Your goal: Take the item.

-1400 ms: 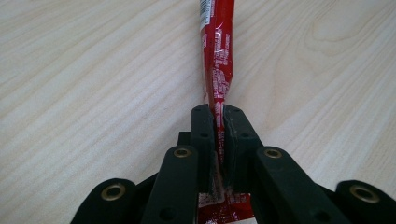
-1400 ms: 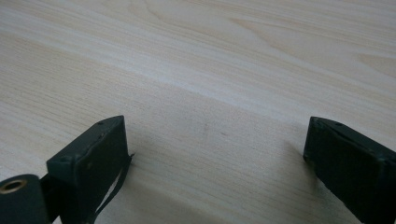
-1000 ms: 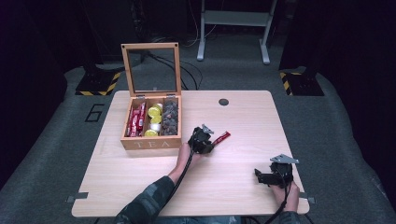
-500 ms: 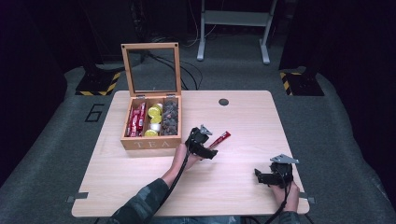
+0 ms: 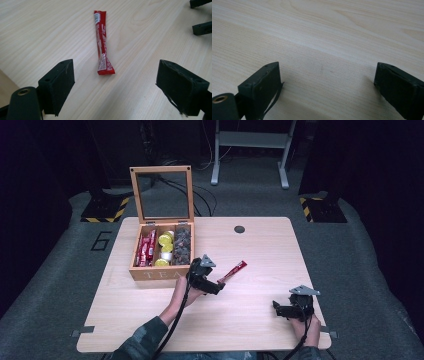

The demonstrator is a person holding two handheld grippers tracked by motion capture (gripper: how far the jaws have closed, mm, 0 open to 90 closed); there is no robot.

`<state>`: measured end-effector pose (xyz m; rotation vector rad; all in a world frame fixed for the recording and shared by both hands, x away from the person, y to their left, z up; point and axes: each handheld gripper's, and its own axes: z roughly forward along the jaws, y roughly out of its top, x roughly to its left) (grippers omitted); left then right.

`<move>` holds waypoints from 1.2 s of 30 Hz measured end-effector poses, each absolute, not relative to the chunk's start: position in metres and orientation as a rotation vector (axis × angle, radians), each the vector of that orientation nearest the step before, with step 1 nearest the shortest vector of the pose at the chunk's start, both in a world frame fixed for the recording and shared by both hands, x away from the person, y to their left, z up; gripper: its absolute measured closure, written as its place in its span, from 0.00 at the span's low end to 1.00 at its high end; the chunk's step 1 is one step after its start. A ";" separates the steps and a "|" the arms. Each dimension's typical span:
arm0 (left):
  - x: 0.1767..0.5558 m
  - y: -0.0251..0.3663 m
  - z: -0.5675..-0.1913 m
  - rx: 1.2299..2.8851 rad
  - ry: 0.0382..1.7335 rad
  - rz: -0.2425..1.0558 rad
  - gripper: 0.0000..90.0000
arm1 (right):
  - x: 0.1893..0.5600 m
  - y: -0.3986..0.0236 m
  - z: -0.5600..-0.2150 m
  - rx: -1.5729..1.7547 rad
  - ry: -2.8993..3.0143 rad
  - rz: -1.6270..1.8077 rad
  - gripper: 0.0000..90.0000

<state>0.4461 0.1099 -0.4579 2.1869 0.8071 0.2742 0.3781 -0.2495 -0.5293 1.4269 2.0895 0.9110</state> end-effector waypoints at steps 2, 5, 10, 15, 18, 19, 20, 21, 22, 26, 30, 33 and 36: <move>0.443 0.117 -0.456 2.178 0.809 0.286 0.16 | 0.378 -0.250 -0.529 1.425 2.090 0.911 0.07; 0.438 0.127 -0.453 2.174 0.812 0.309 0.15 | 0.378 -0.250 -0.529 1.425 2.090 0.911 0.07; 0.432 0.145 -0.452 2.168 0.835 0.316 0.12 | 0.378 -0.250 -0.529 1.426 2.089 0.910 0.07; 0.423 0.162 -0.451 2.159 0.852 0.334 0.10 | 0.378 -0.250 -0.529 1.425 2.089 0.910 0.07; 0.417 0.173 -0.453 2.143 0.872 0.352 0.10 | 0.378 -0.249 -0.529 1.431 2.087 0.912 0.07; 0.416 0.177 -0.453 2.139 0.879 0.353 0.10 | 0.378 -0.249 -0.529 1.430 2.088 0.910 0.07; 0.415 0.182 -0.453 2.134 0.884 0.359 0.10 | 0.378 -0.249 -0.529 1.432 2.087 0.911 0.07; 0.414 0.186 -0.454 2.128 0.893 0.363 0.10 | 0.378 -0.249 -0.529 1.428 2.087 0.911 0.07; 0.413 0.190 -0.454 2.122 0.904 0.368 0.10 | 0.378 -0.249 -0.529 1.427 2.088 0.910 0.07; 0.409 0.208 -0.457 2.095 0.944 0.389 0.09 | 0.378 -0.249 -0.529 1.427 2.087 0.909 0.07; 0.401 0.224 -0.461 2.063 0.983 0.407 0.09 | 0.378 -0.249 -0.529 1.429 2.089 0.908 0.07; 0.394 0.236 -0.465 2.056 1.010 0.418 0.08 | 0.378 -0.249 -0.529 1.428 2.088 0.909 0.07; 0.388 0.250 -0.471 2.048 1.049 0.422 0.08 | 0.378 -0.249 -0.529 1.429 2.089 0.906 0.07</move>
